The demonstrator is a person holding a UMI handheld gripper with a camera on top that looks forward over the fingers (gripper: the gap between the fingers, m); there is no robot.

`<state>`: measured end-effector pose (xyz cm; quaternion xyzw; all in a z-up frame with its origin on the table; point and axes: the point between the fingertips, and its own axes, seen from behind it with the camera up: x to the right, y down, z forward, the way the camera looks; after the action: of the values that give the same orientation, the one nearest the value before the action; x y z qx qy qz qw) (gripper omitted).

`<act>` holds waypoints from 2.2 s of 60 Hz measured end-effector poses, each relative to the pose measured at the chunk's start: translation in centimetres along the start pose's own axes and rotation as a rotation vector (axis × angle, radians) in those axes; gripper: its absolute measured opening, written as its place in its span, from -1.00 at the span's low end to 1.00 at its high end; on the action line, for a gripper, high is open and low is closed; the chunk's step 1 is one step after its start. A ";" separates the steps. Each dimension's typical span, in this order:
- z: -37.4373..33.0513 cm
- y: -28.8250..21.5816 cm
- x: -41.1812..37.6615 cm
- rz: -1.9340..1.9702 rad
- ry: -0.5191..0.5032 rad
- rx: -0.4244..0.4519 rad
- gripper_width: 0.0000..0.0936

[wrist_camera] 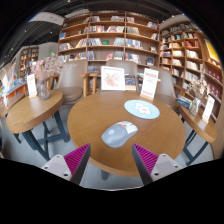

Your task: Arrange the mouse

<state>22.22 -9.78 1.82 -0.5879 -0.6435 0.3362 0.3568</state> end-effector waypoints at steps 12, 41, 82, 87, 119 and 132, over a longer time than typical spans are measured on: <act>3.8 -0.2 0.6 0.031 0.019 -0.040 0.82; 10.0 -2.2 1.2 0.057 0.016 -0.136 0.83; 14.1 -4.9 -1.9 0.010 -0.064 -0.183 -0.05; 13.7 -6.1 -2.0 0.045 -0.098 -0.163 -0.05; 24.5 -14.8 15.4 -0.004 0.093 -0.067 -0.05; 26.6 -11.8 15.9 0.065 0.056 -0.121 0.03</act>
<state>-7.52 4.70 -0.93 -0.6379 -0.6331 0.2917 0.3274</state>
